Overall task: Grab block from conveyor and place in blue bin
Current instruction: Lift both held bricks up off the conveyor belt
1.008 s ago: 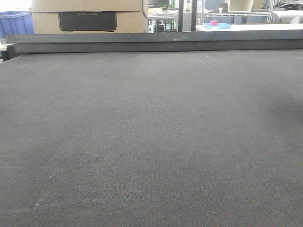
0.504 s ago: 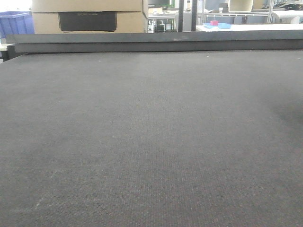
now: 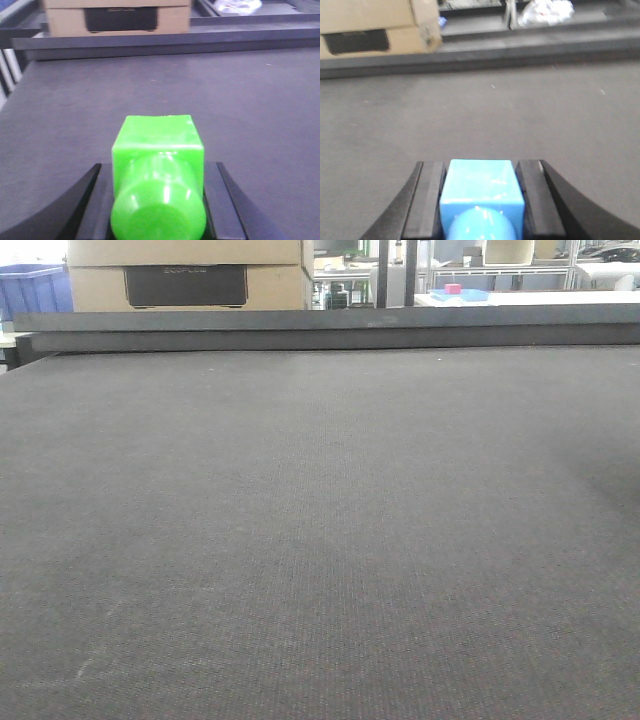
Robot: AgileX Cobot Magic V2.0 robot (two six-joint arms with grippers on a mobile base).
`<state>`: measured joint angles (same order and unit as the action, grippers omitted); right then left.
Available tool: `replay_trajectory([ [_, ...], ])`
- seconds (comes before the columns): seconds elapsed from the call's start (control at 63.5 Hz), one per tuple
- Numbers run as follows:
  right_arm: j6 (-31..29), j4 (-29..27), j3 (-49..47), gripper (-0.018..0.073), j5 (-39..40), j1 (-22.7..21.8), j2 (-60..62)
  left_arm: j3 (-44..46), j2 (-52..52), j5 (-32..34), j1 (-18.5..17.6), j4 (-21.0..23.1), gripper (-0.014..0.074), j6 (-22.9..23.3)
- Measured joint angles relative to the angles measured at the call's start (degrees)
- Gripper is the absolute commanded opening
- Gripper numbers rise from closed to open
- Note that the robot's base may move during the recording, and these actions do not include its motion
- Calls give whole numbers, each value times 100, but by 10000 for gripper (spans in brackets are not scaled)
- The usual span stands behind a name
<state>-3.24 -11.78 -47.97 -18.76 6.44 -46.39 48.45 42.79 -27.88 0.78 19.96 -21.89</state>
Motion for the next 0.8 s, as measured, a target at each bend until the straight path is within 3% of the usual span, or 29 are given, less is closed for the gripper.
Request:
replay_trajectory([
  [0.157, 18, 346, 0, -162, 0, 390, 221, 0, -5, -5, -801, -181, -111, 0],
  [0.268, 18, 411, 0, -162, 0, 527, 449, -9, -106, -3, -1108, -265, -111, -10],
  [0.567, 18, 520, 331, -162, 95, 530, 1204, -145, -1011, 1316, -1028, -367, -111, -10],
  [0.803, 18, 542, 955, -162, 131, 530, 1862, -520, -1823, 852, -885, -380, -111, -10],
])
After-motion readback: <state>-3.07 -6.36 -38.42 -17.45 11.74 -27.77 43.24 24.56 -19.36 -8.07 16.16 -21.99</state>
